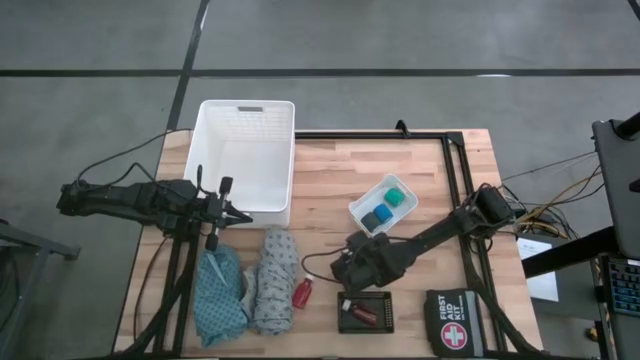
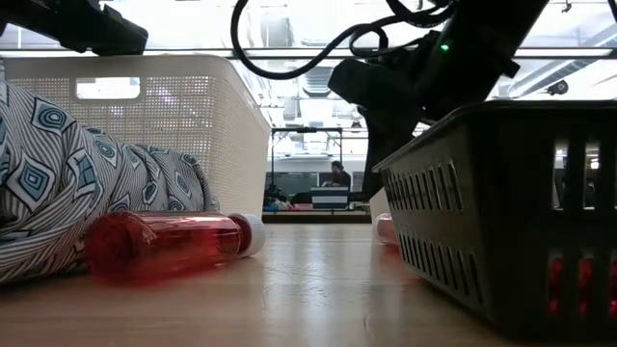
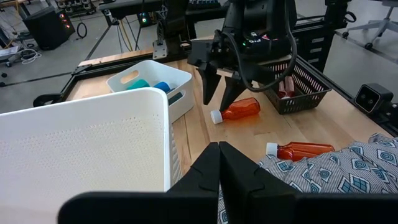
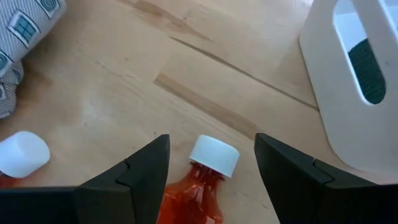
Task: Pick & place medical supplies in basket/bin
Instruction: Put the right red pill bottle into the black bin
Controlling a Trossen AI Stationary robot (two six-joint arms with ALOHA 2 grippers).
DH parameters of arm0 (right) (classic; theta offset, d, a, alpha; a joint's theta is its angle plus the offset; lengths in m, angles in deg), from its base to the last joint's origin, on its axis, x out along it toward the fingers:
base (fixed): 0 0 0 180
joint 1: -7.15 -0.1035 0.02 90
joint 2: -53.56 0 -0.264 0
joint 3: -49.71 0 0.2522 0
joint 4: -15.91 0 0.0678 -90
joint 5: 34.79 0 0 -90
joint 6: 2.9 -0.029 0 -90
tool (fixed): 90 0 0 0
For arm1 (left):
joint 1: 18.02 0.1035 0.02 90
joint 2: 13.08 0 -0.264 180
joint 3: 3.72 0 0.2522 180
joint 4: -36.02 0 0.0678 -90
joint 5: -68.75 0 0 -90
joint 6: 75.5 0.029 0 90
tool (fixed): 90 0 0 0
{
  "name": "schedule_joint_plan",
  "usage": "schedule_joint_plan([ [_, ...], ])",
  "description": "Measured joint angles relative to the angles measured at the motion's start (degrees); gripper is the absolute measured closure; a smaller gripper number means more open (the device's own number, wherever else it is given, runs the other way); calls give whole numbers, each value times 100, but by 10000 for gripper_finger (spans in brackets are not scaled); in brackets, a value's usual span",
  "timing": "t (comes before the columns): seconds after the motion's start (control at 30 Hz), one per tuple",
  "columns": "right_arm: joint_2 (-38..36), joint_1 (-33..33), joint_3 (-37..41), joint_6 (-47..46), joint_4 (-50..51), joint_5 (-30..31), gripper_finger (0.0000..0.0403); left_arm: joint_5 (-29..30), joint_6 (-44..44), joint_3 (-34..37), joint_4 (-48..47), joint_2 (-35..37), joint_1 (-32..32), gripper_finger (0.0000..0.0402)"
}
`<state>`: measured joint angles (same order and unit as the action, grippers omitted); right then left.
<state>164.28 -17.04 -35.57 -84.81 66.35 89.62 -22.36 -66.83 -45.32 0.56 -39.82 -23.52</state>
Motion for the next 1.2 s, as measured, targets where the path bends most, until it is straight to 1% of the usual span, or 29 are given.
schedule_joint_plan([
  [0.13,0,-2,85,130,-173,-9,168,1,0,0,0,0,0,396],
  [0.5,0,9,218,89,-336,-8,170,0,0,0,0,0,0,396],
  [0.93,-4,9,708,126,-1182,34,168,1,0,0,0,0,0,396],
  [1.2,-7,9,717,117,-1201,-20,172,1,0,0,0,0,0,396],
])
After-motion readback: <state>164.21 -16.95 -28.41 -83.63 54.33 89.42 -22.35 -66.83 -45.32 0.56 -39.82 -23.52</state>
